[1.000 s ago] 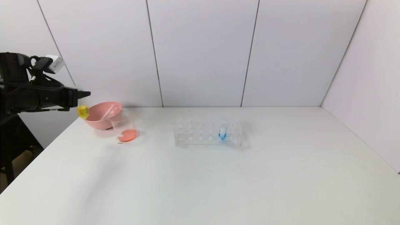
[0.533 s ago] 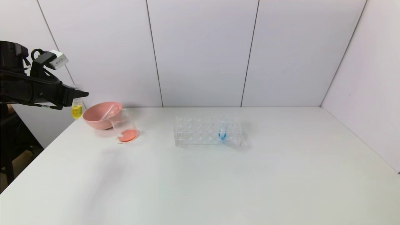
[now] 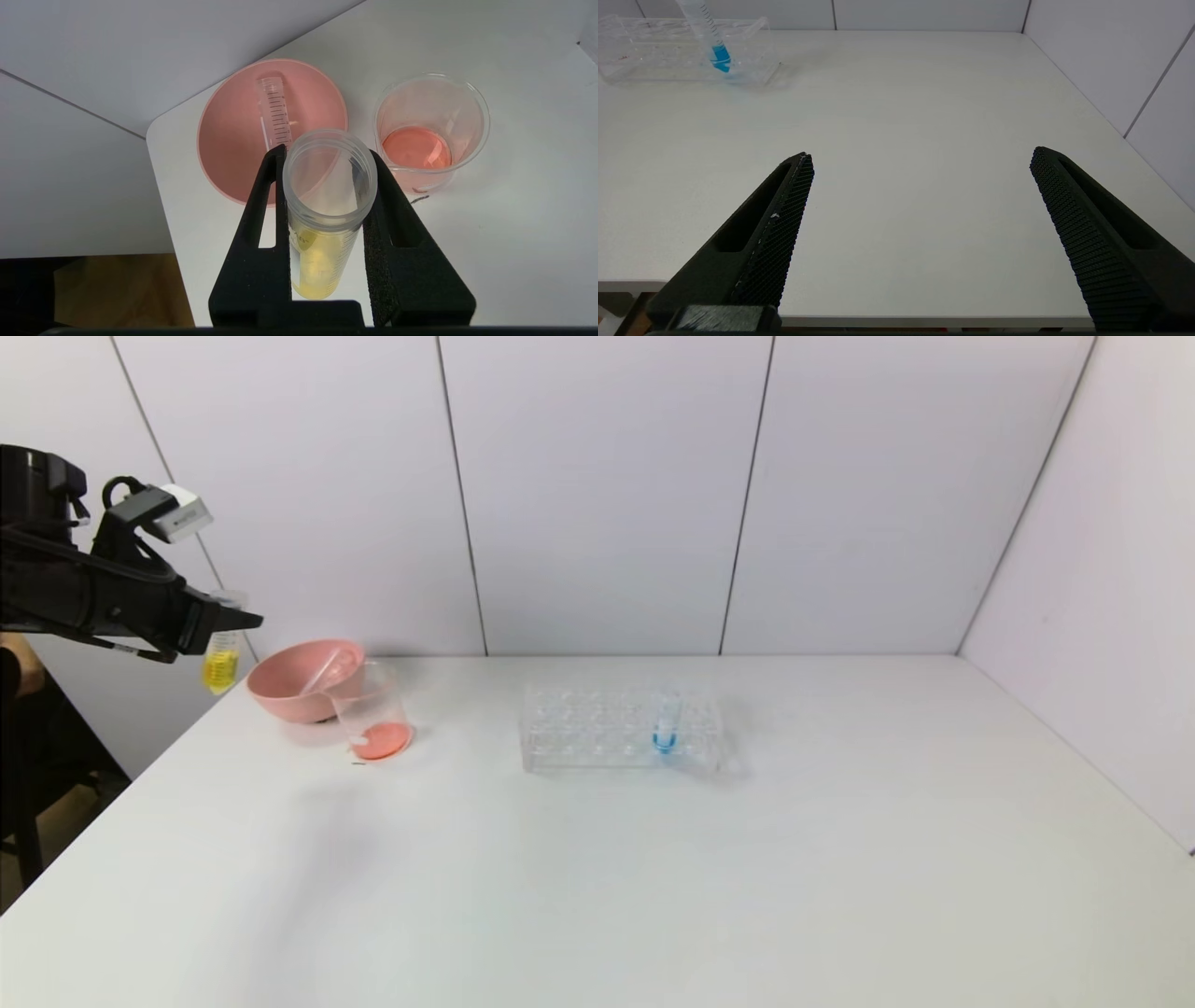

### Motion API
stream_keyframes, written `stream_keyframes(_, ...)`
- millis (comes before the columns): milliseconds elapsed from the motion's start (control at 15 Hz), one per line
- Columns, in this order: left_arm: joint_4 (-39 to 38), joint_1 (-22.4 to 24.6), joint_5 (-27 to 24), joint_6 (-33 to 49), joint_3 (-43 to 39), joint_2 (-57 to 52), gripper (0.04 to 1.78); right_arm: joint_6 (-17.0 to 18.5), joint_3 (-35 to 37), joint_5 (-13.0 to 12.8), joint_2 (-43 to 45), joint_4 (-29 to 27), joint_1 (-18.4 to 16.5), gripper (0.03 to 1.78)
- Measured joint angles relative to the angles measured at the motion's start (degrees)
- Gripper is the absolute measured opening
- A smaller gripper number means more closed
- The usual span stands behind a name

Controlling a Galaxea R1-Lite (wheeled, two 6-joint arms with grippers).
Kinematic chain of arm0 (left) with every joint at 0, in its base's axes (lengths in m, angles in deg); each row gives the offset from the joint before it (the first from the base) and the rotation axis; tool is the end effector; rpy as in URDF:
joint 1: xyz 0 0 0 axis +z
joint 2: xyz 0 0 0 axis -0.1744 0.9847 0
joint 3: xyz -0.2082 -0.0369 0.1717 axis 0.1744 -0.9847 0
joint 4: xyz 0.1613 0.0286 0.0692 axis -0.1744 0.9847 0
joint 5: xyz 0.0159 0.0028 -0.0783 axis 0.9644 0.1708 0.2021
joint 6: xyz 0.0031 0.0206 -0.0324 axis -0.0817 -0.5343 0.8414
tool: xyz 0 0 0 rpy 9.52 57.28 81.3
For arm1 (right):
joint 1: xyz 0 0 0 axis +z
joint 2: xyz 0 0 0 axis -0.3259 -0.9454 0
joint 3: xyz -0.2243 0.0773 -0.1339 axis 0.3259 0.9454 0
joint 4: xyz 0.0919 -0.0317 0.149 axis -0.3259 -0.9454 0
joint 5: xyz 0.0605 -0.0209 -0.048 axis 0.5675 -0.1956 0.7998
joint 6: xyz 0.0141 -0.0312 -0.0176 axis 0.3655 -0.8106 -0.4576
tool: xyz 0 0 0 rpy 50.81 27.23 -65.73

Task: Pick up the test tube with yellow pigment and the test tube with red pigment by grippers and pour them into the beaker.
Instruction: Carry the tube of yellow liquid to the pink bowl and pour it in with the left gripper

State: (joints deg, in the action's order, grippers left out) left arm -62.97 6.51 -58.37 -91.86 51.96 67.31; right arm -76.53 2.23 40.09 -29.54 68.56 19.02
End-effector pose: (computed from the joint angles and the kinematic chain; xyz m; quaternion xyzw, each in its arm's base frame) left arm 0.3417 0.0830 0.2263 0.1800 0.2085 -0.1592 0.9480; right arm 0.0072 -0.0002 0.0758 0.0016 0.0009 -0.0021 1.0000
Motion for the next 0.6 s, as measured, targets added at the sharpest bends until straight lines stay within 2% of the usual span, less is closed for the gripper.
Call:
stream_keyframes(267, 7.20, 0.28, 0.06, -5.41, 4.63, 1.08, 0.45, -0.02, 0.00, -0.02, 0.00, 0.00, 0.00, 1.70)
stream_keyframes(600, 7.75, 0.30, -0.09, -7.06, 6.25, 1.94, 0.45, -0.02, 0.00, 0.00, 0.00, 0.00, 0.00, 1.70)
